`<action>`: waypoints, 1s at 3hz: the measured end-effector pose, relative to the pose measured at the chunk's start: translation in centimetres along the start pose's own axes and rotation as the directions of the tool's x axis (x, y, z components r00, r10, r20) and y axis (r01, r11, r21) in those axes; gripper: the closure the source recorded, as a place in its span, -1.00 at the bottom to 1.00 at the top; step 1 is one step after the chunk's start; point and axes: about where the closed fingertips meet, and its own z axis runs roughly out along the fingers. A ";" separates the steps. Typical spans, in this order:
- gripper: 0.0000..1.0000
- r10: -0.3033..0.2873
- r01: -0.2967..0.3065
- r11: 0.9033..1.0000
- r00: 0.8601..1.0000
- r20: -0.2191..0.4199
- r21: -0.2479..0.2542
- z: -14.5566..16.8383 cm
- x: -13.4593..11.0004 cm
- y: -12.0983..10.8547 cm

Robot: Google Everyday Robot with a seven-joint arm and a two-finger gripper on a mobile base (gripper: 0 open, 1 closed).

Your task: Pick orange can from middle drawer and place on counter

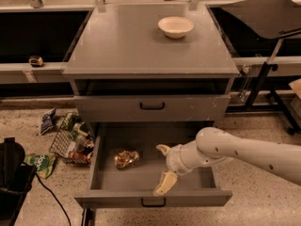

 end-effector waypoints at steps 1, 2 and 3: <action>-1.00 0.030 -0.030 0.999 1.000 -0.005 0.019 2.0 1.2 -2.0; -1.00 0.047 -0.046 0.998 0.999 -0.008 0.048 4.4 2.3 -4.8; -1.00 0.032 -0.032 0.997 0.999 0.000 0.067 6.7 2.4 -7.2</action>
Offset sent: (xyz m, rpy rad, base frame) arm 0.0889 0.0134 -0.0753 -0.0146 -0.0169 -0.1130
